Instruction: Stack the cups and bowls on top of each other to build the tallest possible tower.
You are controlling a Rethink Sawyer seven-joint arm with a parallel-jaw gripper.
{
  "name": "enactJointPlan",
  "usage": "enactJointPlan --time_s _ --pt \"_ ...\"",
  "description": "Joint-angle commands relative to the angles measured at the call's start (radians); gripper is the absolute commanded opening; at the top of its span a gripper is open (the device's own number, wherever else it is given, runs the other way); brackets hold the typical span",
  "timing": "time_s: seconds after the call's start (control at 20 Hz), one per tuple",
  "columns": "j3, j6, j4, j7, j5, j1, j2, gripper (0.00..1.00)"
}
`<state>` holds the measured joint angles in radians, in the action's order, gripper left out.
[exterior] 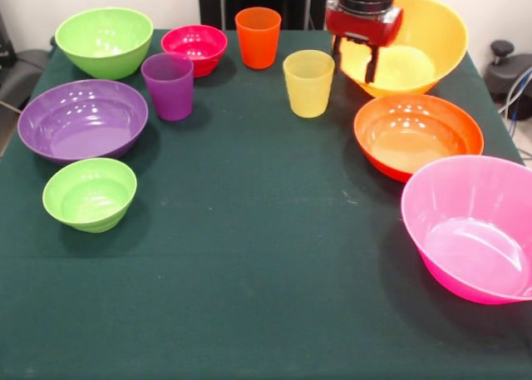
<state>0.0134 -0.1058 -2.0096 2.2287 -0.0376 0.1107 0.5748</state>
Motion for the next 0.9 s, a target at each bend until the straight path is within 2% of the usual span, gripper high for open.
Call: enactJointPlan --time_s 0.05,0.35,0.75,0.9 --pt "0.004 0.020 0.039 0.119 0.021 0.039 -0.022 1.00" --pt "0.041 -0.001 0.013 0.082 -0.011 0.077 0.014 1.00" --pt "0.050 -0.020 0.005 0.037 -0.051 0.090 0.039 1.00" --pt "0.073 -0.005 0.019 -0.013 -0.101 0.103 0.056 1.00"
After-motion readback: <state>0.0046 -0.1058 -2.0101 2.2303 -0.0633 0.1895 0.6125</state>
